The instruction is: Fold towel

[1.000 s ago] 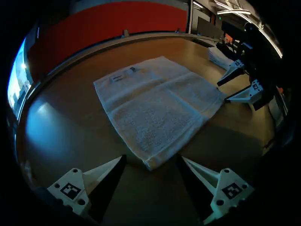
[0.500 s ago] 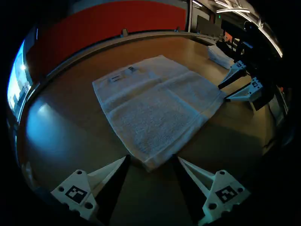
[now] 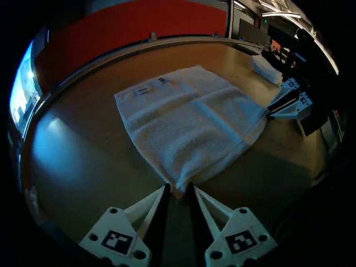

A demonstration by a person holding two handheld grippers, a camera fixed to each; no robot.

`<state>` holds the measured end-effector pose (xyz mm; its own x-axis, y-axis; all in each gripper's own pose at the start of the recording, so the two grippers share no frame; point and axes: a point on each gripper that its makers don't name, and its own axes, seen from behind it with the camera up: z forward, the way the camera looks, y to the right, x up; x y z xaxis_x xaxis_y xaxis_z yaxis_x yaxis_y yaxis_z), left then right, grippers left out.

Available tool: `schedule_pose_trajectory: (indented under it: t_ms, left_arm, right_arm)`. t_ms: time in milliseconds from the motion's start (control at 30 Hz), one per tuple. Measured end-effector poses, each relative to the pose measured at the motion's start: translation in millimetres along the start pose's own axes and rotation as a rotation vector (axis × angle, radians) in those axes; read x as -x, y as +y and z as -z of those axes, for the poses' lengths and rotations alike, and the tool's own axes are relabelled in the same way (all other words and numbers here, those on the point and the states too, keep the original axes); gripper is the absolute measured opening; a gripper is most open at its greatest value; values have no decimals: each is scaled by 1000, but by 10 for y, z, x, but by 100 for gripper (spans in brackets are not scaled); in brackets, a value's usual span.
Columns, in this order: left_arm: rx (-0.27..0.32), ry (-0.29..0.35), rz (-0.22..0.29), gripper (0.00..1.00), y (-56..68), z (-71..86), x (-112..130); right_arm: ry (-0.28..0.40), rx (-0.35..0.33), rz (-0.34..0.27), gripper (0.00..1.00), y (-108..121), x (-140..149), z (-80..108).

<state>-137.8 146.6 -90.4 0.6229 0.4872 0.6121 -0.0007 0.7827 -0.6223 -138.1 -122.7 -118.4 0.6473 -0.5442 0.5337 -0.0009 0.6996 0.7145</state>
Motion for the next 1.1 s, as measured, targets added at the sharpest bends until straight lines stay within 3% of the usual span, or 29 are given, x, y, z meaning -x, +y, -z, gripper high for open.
schedule_pose_trajectory:
  t_ms: [67,467,1100]
  left_arm:
    - [-3,-1,11,22,-1,-1,-3]
    - [-3,9,56,21,40,91,-101]
    - [-17,44,110,21,72,601,-434]
  right_arm:
    - [9,0,0,18,-6,-32,4]
    - [52,17,-14,17,39,-218,139]
    - [125,34,14,17,43,-667,562]
